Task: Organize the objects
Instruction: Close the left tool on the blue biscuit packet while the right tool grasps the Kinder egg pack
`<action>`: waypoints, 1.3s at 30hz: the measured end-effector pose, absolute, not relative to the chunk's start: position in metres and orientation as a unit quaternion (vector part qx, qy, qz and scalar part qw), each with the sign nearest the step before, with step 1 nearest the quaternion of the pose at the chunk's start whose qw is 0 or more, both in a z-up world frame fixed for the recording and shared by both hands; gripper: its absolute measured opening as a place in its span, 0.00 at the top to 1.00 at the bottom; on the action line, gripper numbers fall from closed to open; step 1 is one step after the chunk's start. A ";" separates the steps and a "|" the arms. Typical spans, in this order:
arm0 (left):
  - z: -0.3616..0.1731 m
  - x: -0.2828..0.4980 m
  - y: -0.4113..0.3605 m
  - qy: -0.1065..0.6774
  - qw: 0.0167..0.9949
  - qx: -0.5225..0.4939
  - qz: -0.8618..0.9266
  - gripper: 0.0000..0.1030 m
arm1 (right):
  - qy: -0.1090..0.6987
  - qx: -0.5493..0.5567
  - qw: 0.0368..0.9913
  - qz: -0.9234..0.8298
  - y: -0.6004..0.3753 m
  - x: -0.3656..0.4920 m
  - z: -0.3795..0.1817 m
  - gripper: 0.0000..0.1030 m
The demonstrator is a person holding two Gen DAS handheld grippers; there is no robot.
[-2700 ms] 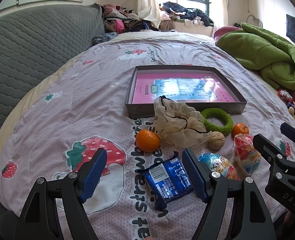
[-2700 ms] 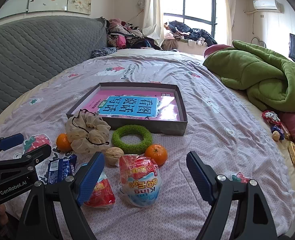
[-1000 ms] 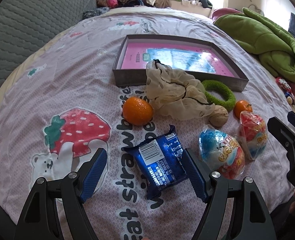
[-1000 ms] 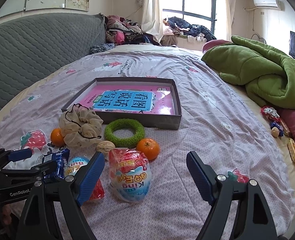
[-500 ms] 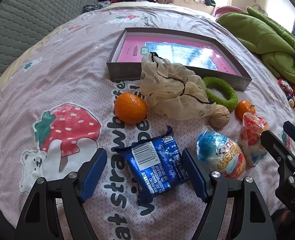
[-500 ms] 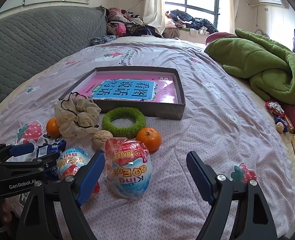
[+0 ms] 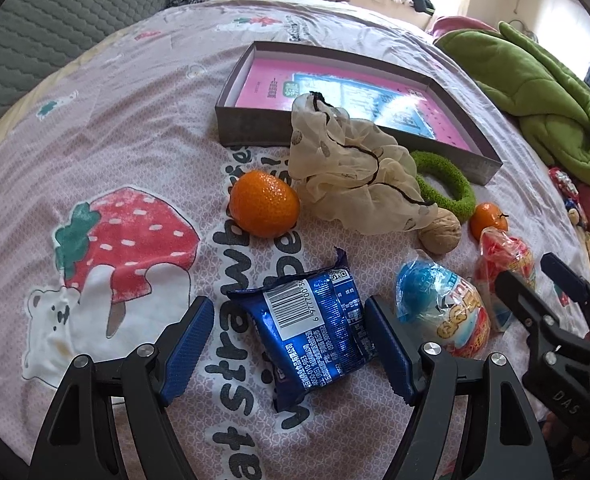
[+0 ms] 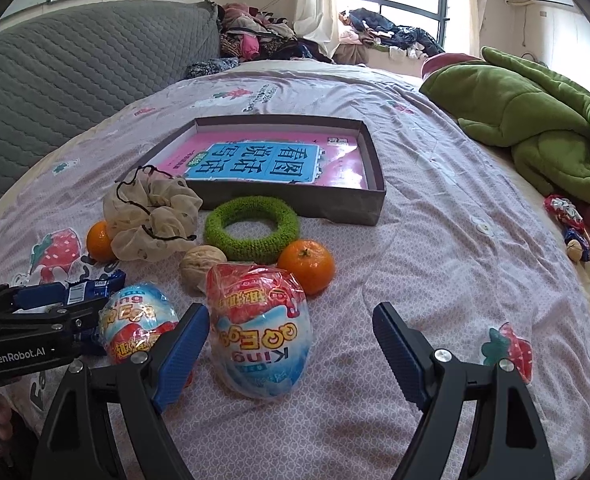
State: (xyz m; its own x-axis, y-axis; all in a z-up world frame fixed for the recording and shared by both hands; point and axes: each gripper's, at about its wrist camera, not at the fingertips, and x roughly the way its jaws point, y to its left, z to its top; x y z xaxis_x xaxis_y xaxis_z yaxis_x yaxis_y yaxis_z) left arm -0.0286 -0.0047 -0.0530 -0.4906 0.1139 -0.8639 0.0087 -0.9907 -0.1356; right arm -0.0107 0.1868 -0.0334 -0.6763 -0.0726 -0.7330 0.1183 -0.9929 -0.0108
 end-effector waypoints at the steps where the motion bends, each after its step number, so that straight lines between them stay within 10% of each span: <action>1: -0.054 -0.029 -0.004 -0.061 0.030 -0.504 0.861 0.24 | 0.029 0.400 0.055 -0.915 0.186 -0.011 -0.034 0.19; 14: -0.066 -0.032 0.006 -0.036 0.019 -0.516 0.855 0.22 | 0.053 0.405 0.068 -0.910 0.178 -0.012 -0.043 0.49; 39: -0.052 -0.025 -0.001 -0.033 0.064 -0.487 0.871 0.47 | 0.022 0.378 0.080 -0.922 0.185 -0.005 -0.026 0.50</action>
State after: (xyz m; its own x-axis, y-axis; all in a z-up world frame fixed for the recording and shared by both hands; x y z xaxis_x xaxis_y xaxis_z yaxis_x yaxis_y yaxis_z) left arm -0.0247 -0.0011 -0.0520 -0.5180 0.1448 -0.8431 -0.0797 -0.9894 -0.1210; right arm -0.0047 0.1855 -0.0257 -0.7018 -0.1299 -0.7004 0.1638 -0.9863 0.0188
